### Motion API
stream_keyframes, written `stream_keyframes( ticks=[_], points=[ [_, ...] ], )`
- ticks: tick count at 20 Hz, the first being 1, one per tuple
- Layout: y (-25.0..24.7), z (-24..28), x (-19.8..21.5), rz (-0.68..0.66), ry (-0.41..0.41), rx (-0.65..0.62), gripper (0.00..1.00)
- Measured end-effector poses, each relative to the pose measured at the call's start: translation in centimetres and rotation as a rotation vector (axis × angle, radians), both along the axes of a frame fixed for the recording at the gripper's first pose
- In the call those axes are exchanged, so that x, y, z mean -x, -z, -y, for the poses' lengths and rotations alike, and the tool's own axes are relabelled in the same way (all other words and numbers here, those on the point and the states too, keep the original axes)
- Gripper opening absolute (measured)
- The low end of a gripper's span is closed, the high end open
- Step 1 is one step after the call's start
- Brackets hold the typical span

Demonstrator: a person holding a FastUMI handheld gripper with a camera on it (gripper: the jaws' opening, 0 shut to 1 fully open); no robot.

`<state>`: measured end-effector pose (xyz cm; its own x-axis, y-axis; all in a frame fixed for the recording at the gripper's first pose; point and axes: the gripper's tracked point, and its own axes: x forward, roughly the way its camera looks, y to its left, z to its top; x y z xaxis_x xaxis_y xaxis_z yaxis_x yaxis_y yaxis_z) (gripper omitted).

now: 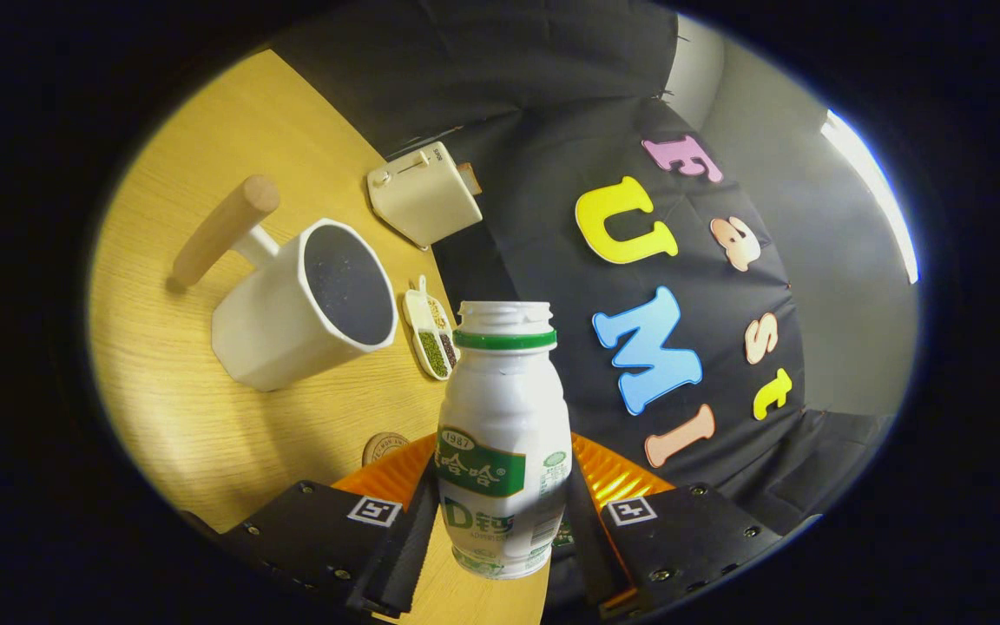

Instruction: Take the bottle from table, then pour the juice into the cup, finally place the bottle on the coaster

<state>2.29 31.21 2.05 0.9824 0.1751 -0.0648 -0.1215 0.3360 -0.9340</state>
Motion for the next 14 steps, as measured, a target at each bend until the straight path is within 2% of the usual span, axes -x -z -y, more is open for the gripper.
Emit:
stream_keyframes(
  ticks=[14],
  points=[
    [-0.6,-1.0,-0.1,0.047,-0.01,0.132,0.71]
  ],
)
